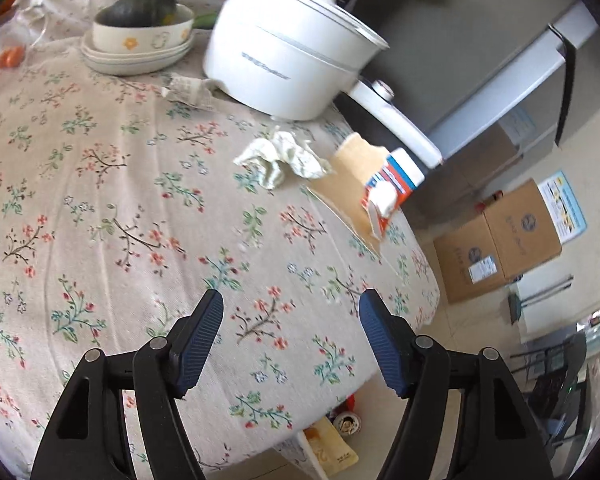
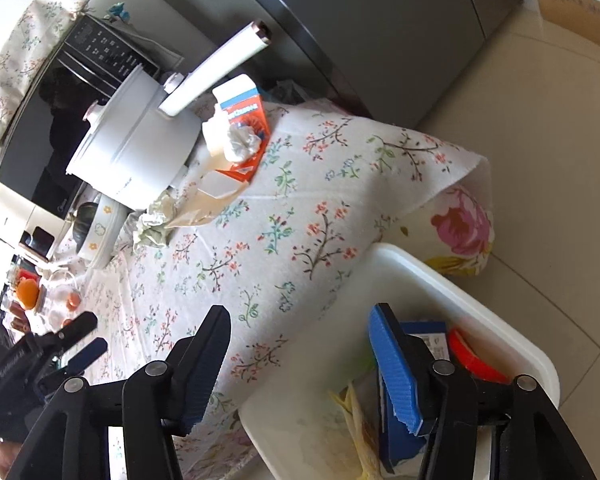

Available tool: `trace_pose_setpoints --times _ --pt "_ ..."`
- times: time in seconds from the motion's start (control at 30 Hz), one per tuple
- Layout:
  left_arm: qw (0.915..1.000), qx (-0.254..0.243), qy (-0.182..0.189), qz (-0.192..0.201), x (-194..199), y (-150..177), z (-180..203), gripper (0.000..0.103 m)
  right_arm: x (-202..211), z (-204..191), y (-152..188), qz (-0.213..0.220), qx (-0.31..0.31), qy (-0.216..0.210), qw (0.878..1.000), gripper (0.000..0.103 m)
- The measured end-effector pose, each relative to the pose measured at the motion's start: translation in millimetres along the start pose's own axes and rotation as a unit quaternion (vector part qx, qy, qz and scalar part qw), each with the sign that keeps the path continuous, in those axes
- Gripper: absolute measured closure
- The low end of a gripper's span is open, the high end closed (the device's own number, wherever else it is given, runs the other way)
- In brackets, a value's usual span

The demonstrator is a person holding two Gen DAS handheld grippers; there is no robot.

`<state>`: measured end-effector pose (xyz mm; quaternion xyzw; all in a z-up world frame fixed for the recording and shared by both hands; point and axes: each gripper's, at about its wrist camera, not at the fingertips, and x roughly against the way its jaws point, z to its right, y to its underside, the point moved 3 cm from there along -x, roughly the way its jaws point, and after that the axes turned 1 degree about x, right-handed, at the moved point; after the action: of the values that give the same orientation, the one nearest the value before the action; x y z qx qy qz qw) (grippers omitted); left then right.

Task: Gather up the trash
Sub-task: 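Grasp the crumpled tissue with the left tool while the right tool grasps the white tissue ball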

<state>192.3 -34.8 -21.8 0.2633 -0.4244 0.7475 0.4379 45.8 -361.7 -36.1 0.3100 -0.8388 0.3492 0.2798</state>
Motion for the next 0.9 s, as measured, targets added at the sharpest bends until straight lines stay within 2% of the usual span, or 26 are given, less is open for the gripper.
trace_pose_setpoints --times 0.13,0.27,0.33,0.4,0.57,0.77,0.87,0.9 --pt "0.9994 0.033 -0.001 0.006 -7.6 -29.4 -12.5 0.03 -13.2 -7.6 -4.6 -0.014 -0.012 -0.013 1.0 0.04" --pt "0.9994 0.0 -0.028 0.02 -24.8 -56.2 2.1 0.029 -22.4 -23.0 -9.5 -0.021 -0.007 -0.021 1.0 0.04" --pt "0.9979 -0.022 -0.056 0.022 -38.4 -67.6 9.7 0.029 -27.8 -34.0 -14.9 -0.024 0.005 -0.02 1.0 0.04" --pt "0.996 -0.042 -0.078 0.009 -56.4 -76.6 17.5 0.029 -35.7 -46.2 -24.3 -0.025 0.022 -0.017 0.999 0.04" --pt "0.9913 -0.082 -0.103 -0.007 -92.3 -91.8 34.7 0.029 -65.1 -71.4 -64.5 -0.015 0.079 0.012 0.997 0.037" --pt "0.98 -0.106 -0.167 -0.016 -128.0 -108.3 24.8 0.029 -108.1 -80.7 -112.6 -0.004 0.112 0.046 0.993 0.037" --pt "0.9807 -0.107 -0.163 -0.012 -133.3 -110.8 20.5 0.03 -131.7 -90.9 -123.5 -0.007 0.14 0.063 0.988 0.037" --pt "0.9811 -0.106 -0.162 -0.005 -132.3 -111.9 19.5 0.036 -139.5 -94.5 -126.6 -0.01 0.147 0.067 0.987 0.037"
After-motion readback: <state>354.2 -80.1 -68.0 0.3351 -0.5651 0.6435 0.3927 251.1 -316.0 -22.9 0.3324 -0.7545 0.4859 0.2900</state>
